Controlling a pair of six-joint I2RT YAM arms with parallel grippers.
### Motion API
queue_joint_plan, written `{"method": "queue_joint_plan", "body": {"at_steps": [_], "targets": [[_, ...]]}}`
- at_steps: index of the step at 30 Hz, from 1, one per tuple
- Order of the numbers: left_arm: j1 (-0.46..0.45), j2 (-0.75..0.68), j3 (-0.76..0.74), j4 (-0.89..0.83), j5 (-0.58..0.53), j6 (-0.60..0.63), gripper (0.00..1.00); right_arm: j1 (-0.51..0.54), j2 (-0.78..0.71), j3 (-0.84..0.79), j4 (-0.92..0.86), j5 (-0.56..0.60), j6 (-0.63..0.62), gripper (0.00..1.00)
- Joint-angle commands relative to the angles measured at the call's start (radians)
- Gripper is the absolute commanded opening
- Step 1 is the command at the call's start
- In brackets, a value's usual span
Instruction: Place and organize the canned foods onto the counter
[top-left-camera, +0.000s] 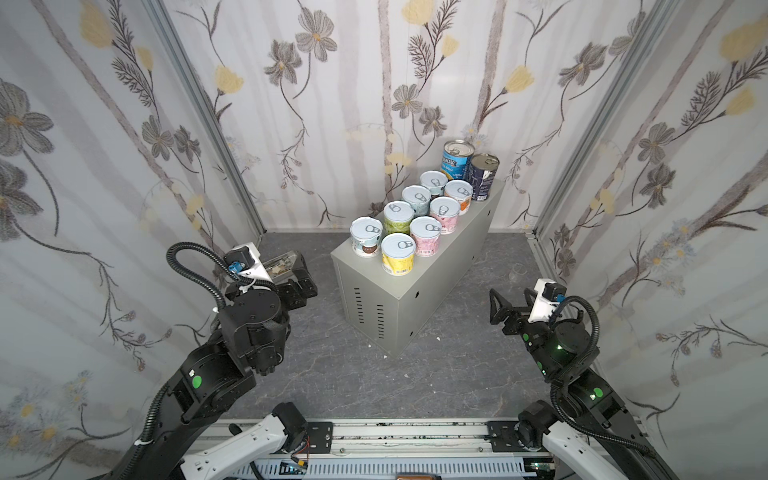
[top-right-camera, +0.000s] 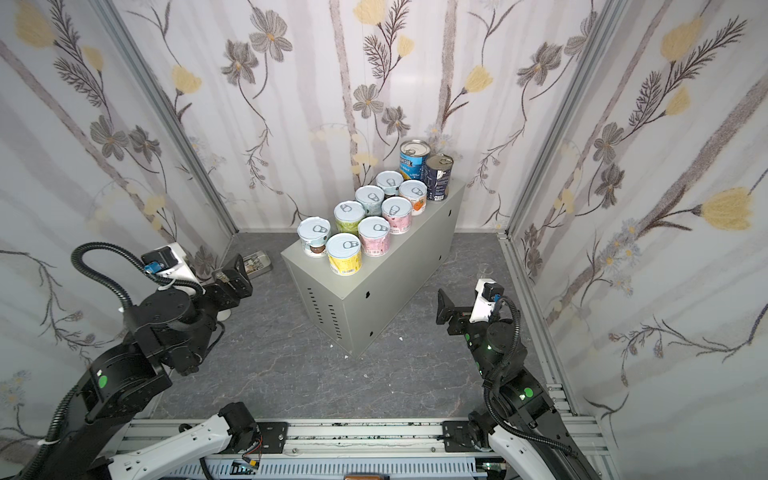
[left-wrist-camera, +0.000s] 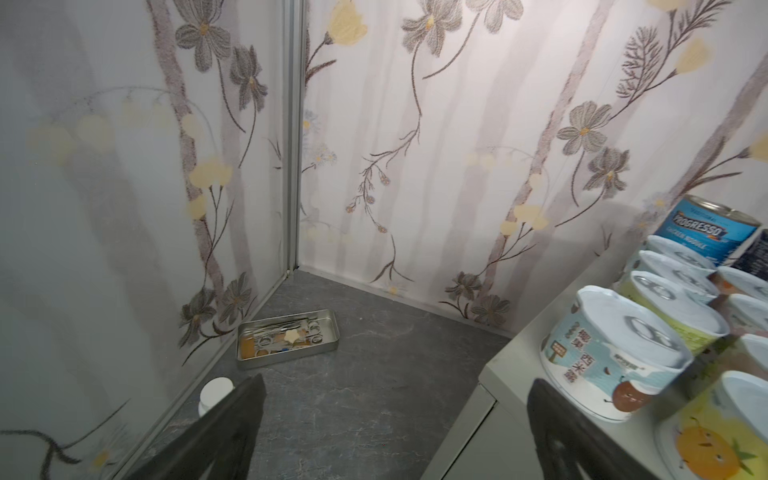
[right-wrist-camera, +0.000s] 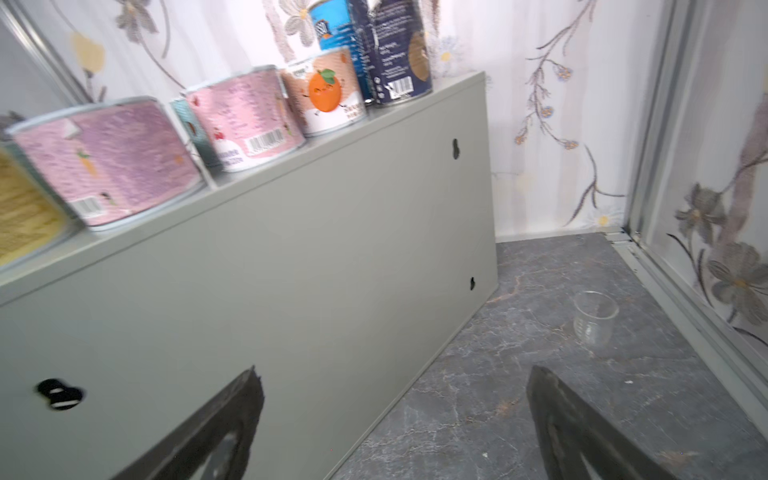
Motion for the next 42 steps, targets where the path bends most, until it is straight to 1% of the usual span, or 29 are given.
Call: {"method": "queue_joint_plan", "body": {"at_steps": [1, 4, 7, 10, 13, 15, 17, 19, 20, 24, 27, 28, 30, 32, 34, 36, 37, 39, 40, 42], "targets": [[0.124, 0.009, -0.082, 0.112, 0.068, -0.017, 1.0, -0.013, 0.034, -0.064, 0.234, 0.116, 0.0, 1.0], [0.36, 0.048, -0.157, 0.155, 0.304, -0.042, 1.0, -0.039, 0.1, -0.107, 0.332, 0.138, -0.003, 1.0], [0.555, 0.087, -0.247, 0.232, 0.469, -0.064, 1.0, -0.074, 0.164, -0.149, 0.412, 0.176, -0.058, 1.0], [0.7, 0.13, -0.362, 0.354, 0.596, -0.092, 1.0, -0.125, 0.222, -0.214, 0.554, 0.239, -0.115, 1.0], [0.775, 0.195, -0.476, 0.521, 0.663, -0.089, 1.0, -0.202, 0.273, -0.281, 0.682, 0.242, -0.138, 1.0], [0.792, 0.236, -0.542, 0.653, 0.68, -0.067, 1.0, -0.245, 0.3, -0.324, 0.766, 0.247, -0.149, 1.0], [0.793, 0.286, -0.625, 0.838, 0.705, -0.018, 1.0, -0.276, 0.332, -0.375, 0.882, 0.264, -0.162, 1.0], [0.793, 0.349, -0.665, 0.951, 0.718, 0.001, 1.0, -0.295, 0.379, -0.418, 0.996, 0.269, -0.188, 1.0], [0.795, 0.394, -0.662, 0.975, 0.721, 0.012, 1.0, -0.302, 0.404, -0.431, 1.054, 0.272, -0.207, 1.0], [0.795, 0.556, -0.64, 1.04, 0.72, 0.068, 1.0, -0.314, 0.534, -0.435, 1.165, 0.27, -0.239, 1.0], [0.794, 0.606, -0.715, 1.215, 0.728, 0.117, 1.0, -0.319, 0.645, -0.445, 1.302, 0.253, -0.261, 1.0], [0.795, 0.613, -0.754, 1.296, 0.738, 0.13, 1.0, -0.318, 0.679, -0.444, 1.359, 0.249, -0.275, 1.0], [0.796, 0.631, -0.817, 1.43, 0.754, 0.149, 1.0, -0.325, 0.725, -0.441, 1.416, 0.229, -0.277, 1.0], [0.796, 0.668, -0.842, 1.506, 0.763, 0.17, 1.0, -0.333, 0.792, -0.428, 1.46, 0.227, -0.275, 1.0], [0.798, 0.701, -0.848, 1.551, 0.772, 0.182, 1.0, -0.333, 0.829, -0.433, 1.524, 0.192, -0.3, 1.0], [0.797, 0.722, -0.861, 1.614, 0.778, 0.174, 1.0, -0.334, 0.813, -0.438, 1.496, 0.174, -0.294, 1.0], [0.793, 0.732, -0.873, 1.662, 0.789, 0.186, 1.0, -0.335, 0.811, -0.452, 1.518, 0.163, -0.296, 1.0], [0.785, 0.756, -0.885, 1.703, 0.798, 0.201, 1.0, -0.334, 0.819, -0.52, 1.633, 0.122, -0.31, 1.0], [0.772, 0.753, -0.901, 1.726, 0.809, 0.22, 1.0, -0.333, 0.84, -0.561, 1.73, 0.092, -0.322, 1.0], [0.736, 0.789, -0.979, 1.907, 0.811, 0.266, 1.0, -0.332, 0.902, -0.615, 1.9, 0.02, -0.352, 1.0]]}}
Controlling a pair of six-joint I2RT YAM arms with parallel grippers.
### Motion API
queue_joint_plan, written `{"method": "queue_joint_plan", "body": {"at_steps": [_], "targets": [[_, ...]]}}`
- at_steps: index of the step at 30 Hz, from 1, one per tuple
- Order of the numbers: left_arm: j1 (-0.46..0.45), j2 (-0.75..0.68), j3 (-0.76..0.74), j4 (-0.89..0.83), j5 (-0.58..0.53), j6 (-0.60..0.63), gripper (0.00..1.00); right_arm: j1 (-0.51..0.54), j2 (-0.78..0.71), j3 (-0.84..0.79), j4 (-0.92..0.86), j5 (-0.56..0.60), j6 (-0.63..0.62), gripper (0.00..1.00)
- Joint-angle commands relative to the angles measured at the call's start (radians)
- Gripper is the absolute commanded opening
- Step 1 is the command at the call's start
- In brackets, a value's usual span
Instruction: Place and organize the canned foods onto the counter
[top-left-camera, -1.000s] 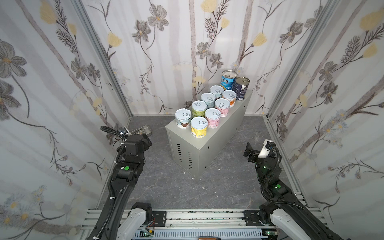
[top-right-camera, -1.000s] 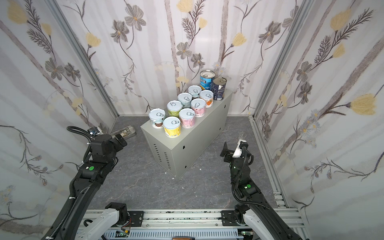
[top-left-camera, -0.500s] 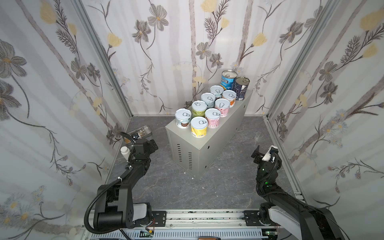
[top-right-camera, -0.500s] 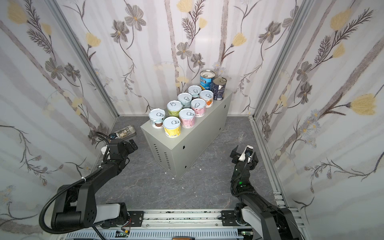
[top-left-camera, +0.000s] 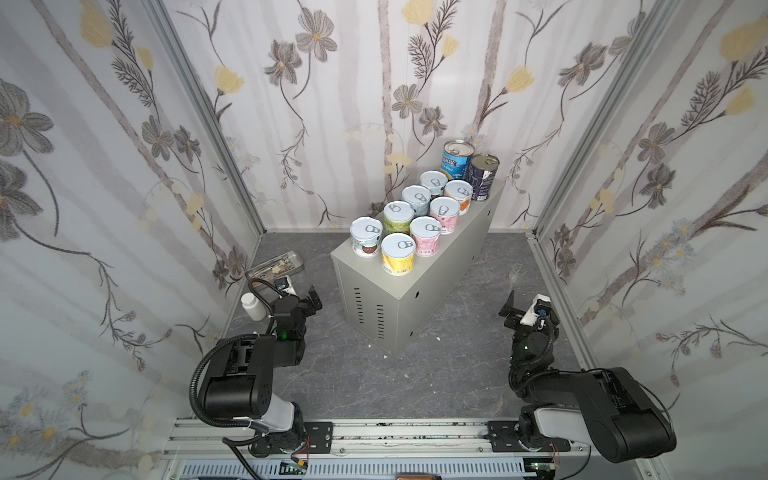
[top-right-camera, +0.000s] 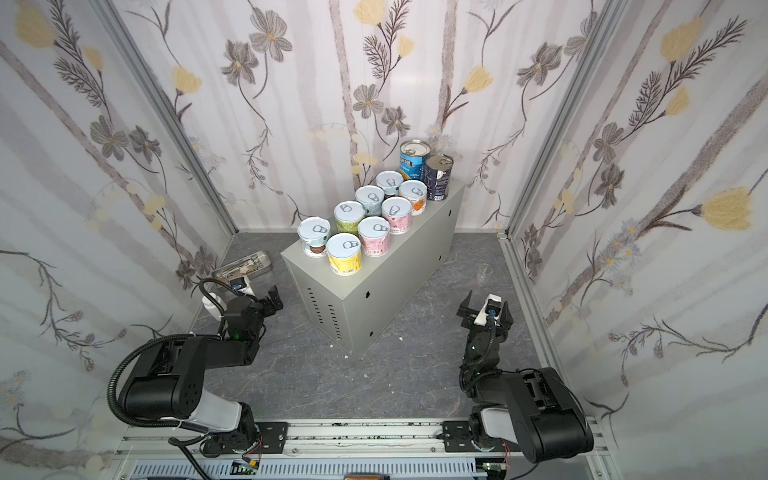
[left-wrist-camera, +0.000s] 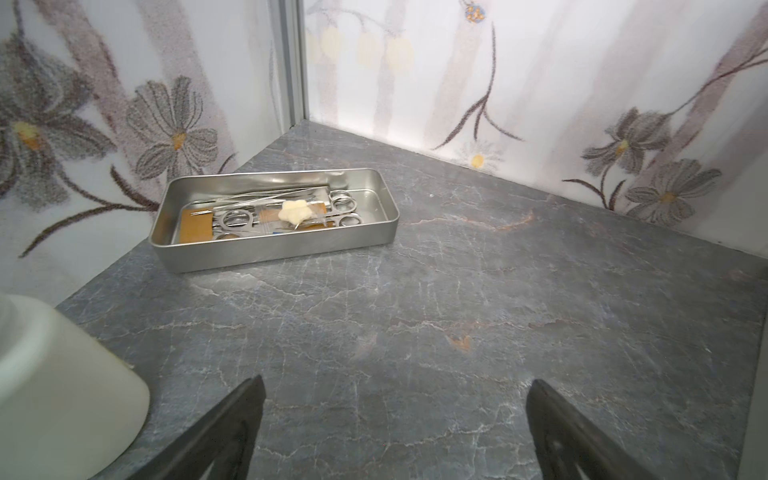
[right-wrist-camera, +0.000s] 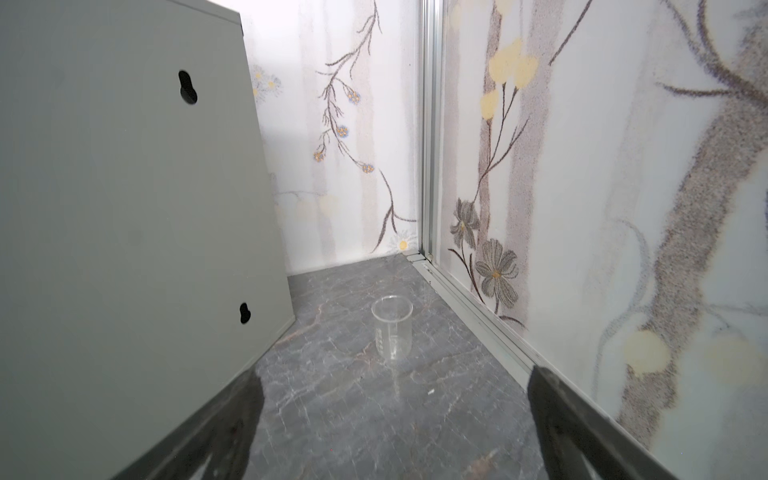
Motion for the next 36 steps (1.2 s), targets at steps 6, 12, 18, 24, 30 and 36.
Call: {"method": "queue_joint_plan", "body": {"at_steps": [6, 12, 18, 24, 30, 36], "targets": [[-0.079, 0.069, -0.102, 0.384, -0.041, 0.126, 1.0, -0.003, 0.094, -0.018, 0.315, -0.129, -0.061, 1.0], [-0.017, 0.064, -0.057, 0.288, 0.062, 0.078, 1.0, -0.163, 0.016, 0.2, -0.233, -0.327, 0.081, 1.0], [-0.014, 0.063, -0.057, 0.285, 0.066, 0.076, 1.0, -0.16, 0.022, 0.182, -0.185, -0.345, 0.07, 1.0], [-0.015, 0.061, -0.057, 0.286, 0.066, 0.076, 1.0, -0.153, 0.024, 0.185, -0.189, -0.35, 0.058, 1.0], [-0.015, 0.061, -0.057, 0.286, 0.065, 0.076, 1.0, -0.152, 0.025, 0.188, -0.19, -0.35, 0.059, 1.0], [-0.015, 0.062, -0.056, 0.286, 0.065, 0.077, 1.0, -0.153, 0.026, 0.189, -0.193, -0.352, 0.058, 1.0]]}}
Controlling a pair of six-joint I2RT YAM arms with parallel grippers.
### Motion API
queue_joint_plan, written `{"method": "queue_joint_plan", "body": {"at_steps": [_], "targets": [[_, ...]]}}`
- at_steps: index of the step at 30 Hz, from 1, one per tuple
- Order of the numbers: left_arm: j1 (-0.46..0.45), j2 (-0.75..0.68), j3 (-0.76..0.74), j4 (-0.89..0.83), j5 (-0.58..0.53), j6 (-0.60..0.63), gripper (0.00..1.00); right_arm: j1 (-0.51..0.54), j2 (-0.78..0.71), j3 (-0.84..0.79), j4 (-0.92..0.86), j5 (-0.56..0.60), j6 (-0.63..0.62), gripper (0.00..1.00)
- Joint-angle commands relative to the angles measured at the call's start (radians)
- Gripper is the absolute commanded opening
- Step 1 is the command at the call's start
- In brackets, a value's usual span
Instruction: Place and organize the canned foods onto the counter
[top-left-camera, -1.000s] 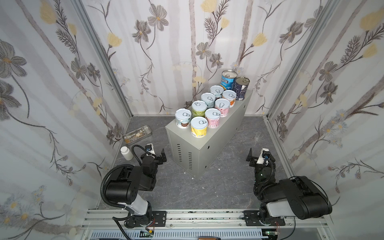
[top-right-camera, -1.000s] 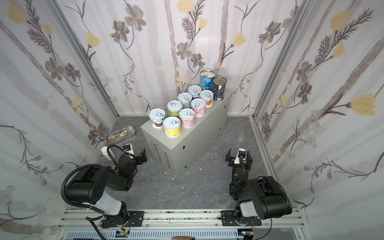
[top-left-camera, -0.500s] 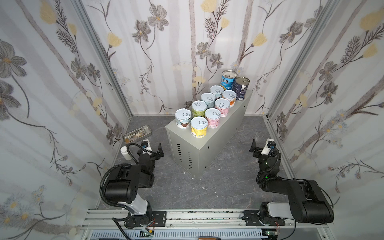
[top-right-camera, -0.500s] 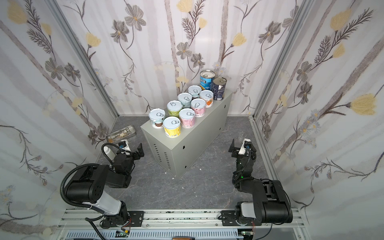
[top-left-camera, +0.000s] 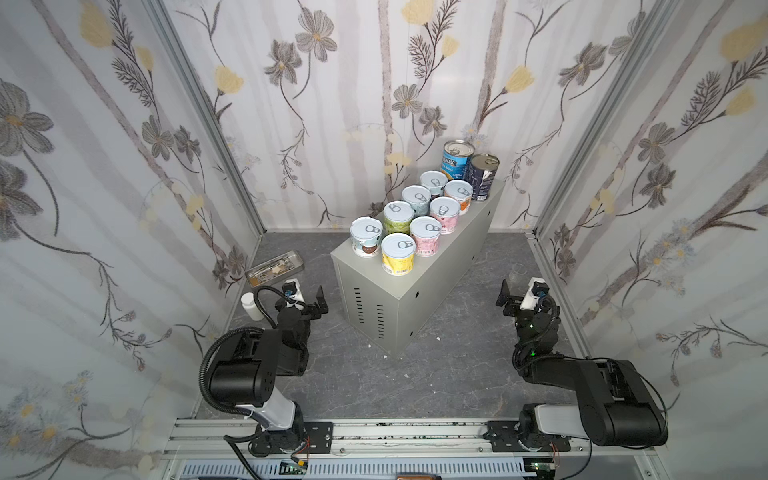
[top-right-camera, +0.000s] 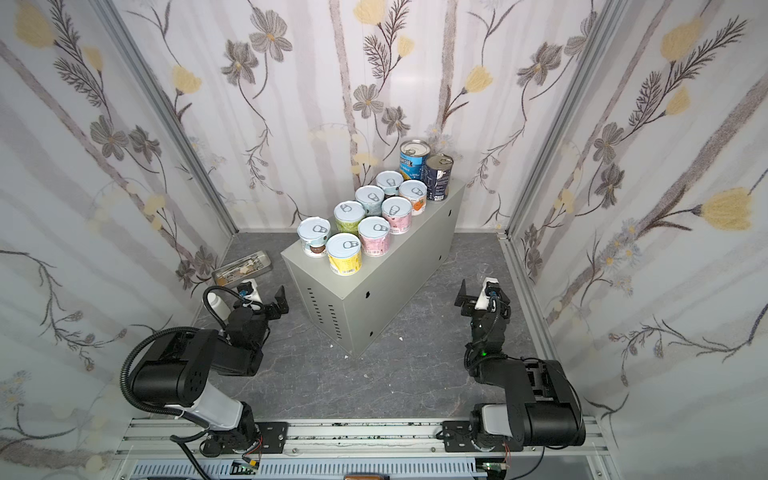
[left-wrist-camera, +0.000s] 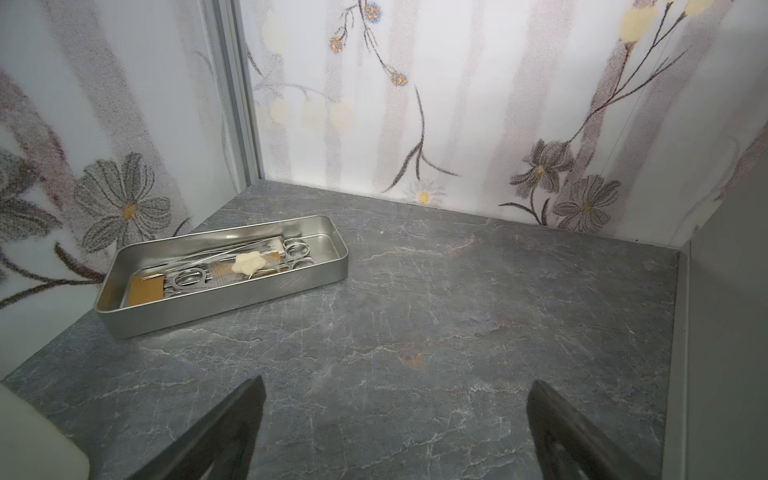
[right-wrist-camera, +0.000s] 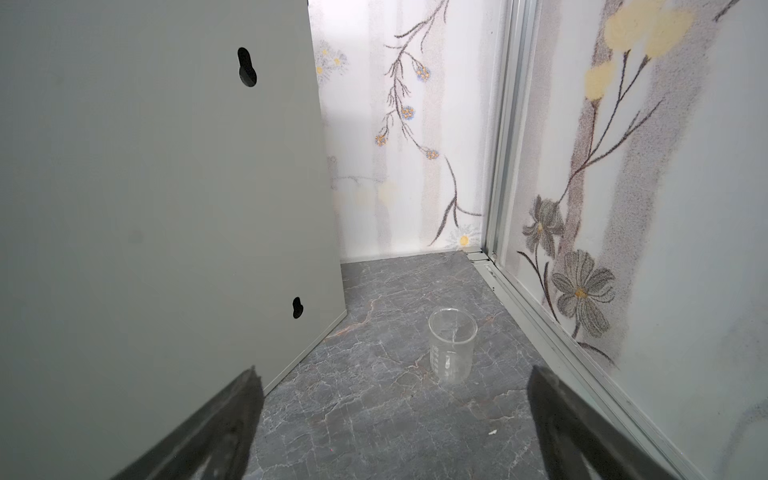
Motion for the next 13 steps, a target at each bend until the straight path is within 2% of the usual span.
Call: {"method": "queue_joint_plan", "body": {"at_steps": [1, 13], "targets": [[0.001, -0.004, 0.004, 0.019, 0.009, 0.001, 1.0, 0.002, 0.004, 0.007, 0.015, -0.008, -0.004, 1.0], [0.001, -0.003, 0.004, 0.019, 0.007, 0.001, 1.0, 0.002, 0.004, 0.008, 0.013, -0.007, -0.006, 1.0]]}}
